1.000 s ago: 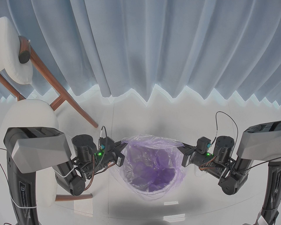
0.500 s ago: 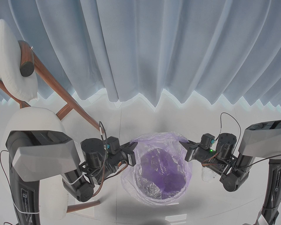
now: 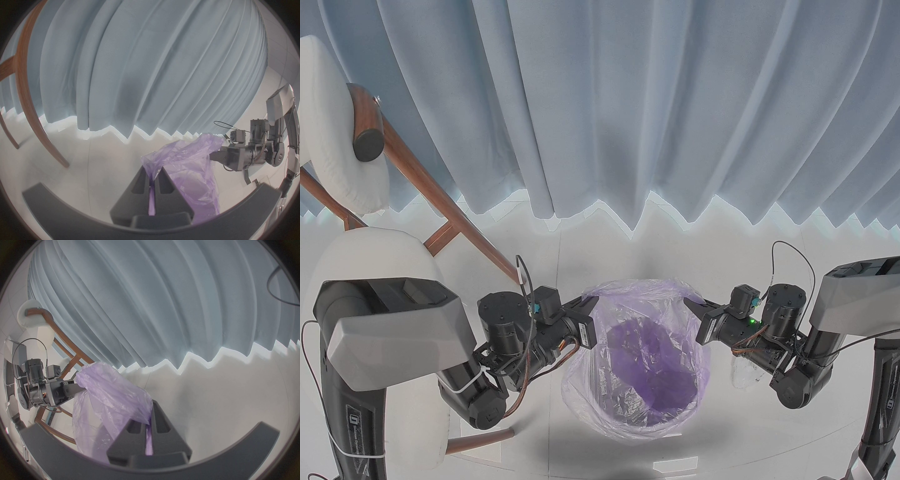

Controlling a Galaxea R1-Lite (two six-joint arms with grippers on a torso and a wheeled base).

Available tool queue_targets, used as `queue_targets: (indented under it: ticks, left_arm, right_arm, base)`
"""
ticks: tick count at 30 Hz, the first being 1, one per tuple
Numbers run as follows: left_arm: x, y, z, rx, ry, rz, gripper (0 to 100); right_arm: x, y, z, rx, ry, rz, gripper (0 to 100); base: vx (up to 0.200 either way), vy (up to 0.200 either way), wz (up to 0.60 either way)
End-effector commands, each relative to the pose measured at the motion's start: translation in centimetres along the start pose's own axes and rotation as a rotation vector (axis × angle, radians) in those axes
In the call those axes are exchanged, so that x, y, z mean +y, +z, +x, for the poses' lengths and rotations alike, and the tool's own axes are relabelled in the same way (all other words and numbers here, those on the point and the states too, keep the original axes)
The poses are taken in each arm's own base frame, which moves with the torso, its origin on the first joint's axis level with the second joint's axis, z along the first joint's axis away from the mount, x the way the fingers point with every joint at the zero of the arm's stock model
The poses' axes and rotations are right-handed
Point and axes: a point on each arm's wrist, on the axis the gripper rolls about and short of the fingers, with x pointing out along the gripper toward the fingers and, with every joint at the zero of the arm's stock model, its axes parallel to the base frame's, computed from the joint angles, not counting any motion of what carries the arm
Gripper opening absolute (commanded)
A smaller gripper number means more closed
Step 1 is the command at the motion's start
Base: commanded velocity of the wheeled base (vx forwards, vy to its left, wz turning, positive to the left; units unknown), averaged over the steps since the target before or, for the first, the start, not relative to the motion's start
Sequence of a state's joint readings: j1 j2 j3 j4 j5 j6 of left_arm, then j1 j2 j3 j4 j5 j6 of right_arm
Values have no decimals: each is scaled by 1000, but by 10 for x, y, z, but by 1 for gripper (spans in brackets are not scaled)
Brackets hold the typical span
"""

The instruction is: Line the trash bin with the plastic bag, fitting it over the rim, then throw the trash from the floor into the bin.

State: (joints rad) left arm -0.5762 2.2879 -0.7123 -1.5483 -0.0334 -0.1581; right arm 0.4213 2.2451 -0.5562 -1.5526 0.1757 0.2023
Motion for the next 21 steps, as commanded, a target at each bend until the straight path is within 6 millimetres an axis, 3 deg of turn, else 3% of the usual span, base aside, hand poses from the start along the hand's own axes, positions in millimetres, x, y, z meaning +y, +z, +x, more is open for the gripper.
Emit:
queue_targets:
  ticks: [1,8,21]
  left_arm:
    - [-1,3,5,-30,52,-3,0]
    - [-5,5,6,-59,111,-168,0]
    - [-9,6,5,-86,163,-256,0]
  right_arm:
    - [0,1,0,-14,4,-3,0]
    - [0,-2,0,-3,2,18,0]
    - [-1,-9,-2,26,-8,31,0]
  base:
    - [0,-200,0]
    - [0,0,0]
    - [0,0,0]
